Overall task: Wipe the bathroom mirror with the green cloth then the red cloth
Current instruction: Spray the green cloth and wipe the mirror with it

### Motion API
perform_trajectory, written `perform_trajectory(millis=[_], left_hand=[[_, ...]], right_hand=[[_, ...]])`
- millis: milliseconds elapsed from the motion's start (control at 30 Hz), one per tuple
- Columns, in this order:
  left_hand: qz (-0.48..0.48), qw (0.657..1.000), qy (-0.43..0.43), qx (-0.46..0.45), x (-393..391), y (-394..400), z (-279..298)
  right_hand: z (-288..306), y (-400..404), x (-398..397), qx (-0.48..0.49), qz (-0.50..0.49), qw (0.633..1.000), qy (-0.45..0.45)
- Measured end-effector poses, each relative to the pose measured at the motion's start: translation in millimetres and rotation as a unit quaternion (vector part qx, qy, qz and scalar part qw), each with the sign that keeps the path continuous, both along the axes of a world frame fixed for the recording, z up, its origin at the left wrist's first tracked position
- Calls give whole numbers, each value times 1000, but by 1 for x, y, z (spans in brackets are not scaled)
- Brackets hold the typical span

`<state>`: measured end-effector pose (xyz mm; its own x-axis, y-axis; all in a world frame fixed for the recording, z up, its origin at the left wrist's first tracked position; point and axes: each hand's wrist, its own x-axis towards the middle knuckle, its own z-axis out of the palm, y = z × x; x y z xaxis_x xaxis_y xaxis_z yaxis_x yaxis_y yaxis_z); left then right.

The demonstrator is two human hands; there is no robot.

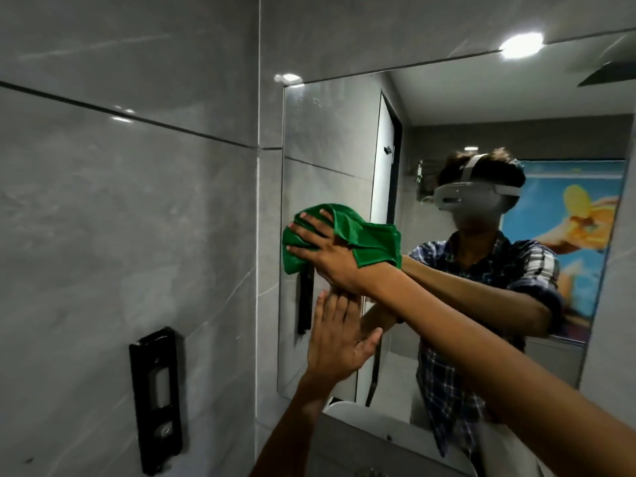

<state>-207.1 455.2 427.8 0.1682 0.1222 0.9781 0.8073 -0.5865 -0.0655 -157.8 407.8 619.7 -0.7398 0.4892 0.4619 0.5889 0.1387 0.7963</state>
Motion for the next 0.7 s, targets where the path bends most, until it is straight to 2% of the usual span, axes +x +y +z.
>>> perform_trajectory(millis=[67,200,267,367,433,467,500,533,633,700], left_hand=[[7,1000,13,-24,1,-4,-2],[5,998,27,-53,0,-6,2],[12,998,33,-60,-1,-8,2],[7,998,38,-59,-1,-5,0],[0,998,38,-55,0,-1,-2],[-3,998,38,-52,1,2,-3],[-6,998,38,-51,0,4,-4],[-9,998,38,-46,1,7,-5],[-9,998,43,-52,1,4,-3],[-17,997,46,-65,-2,-5,1]], right_hand=[[0,-11,29,3,-18,999,34],[-10,-50,108,114,-35,969,216],[-26,-77,149,190,-84,918,338],[-67,-108,175,268,-142,794,527],[-94,-107,168,303,-150,721,605],[-103,-102,158,308,-140,700,629],[-110,-96,146,305,-130,697,636],[-117,-87,134,294,-124,716,620],[-141,-72,112,229,-106,831,496],[-154,-72,108,182,-67,888,418]])
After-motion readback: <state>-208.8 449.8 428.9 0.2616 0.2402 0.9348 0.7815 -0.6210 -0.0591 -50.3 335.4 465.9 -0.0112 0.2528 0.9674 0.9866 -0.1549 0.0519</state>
